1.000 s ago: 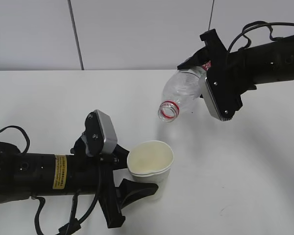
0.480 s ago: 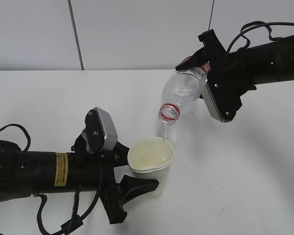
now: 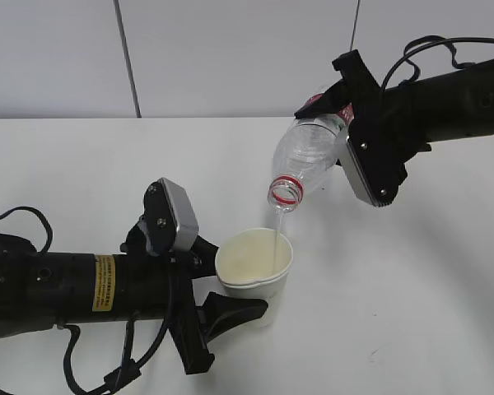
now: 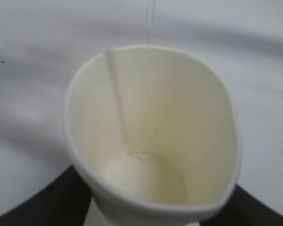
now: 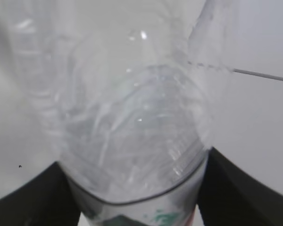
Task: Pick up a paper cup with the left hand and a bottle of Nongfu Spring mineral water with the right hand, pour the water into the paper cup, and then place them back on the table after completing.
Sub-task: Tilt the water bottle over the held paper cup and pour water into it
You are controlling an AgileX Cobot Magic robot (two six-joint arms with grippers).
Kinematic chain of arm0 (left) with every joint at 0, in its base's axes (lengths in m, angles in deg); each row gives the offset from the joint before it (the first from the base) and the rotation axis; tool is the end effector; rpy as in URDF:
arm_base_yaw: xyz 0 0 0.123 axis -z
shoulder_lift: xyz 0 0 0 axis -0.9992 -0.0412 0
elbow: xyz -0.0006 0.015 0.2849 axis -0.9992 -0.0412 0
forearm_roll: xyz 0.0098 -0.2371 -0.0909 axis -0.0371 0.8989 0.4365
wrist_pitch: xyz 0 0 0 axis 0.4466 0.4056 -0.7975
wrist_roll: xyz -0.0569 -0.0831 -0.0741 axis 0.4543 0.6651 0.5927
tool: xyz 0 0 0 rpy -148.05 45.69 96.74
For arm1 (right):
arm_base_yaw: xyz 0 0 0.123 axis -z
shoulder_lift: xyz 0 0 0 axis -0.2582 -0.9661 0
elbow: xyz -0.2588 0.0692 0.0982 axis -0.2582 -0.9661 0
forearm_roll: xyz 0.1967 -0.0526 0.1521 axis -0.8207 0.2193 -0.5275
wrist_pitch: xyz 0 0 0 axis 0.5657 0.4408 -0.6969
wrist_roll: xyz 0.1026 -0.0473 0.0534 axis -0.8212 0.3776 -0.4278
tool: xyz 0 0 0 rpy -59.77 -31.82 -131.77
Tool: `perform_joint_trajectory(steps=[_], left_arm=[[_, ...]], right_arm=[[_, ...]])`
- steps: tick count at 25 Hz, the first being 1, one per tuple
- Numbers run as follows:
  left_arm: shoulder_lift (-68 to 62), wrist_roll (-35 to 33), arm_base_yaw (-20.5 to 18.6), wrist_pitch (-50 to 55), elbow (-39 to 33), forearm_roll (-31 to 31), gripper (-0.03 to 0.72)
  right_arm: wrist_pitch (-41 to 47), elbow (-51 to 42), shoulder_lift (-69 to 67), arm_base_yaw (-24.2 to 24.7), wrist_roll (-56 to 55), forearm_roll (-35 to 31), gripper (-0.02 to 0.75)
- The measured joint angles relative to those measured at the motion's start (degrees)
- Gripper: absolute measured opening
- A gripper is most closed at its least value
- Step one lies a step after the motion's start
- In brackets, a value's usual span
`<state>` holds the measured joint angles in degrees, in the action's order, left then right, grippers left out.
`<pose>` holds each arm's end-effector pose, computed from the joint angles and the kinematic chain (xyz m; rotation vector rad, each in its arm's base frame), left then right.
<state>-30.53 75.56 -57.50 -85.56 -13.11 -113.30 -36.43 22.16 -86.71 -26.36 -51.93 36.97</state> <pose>0.2433 -0.2304 0.0973 1.1694 1.7177 -0.8452 0.3827 0.1323 0.2151 -2.0300 0.7204 -0.6034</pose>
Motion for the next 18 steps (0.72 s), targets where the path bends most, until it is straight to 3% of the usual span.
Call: perform_joint_trajectory(steps=[18], left_arm=[[0.0, 0.0, 0.0, 0.0, 0.0, -0.11, 0.405]], right_arm=[[-0.08, 0.0, 0.0, 0.0, 1.81, 0.12, 0.48]])
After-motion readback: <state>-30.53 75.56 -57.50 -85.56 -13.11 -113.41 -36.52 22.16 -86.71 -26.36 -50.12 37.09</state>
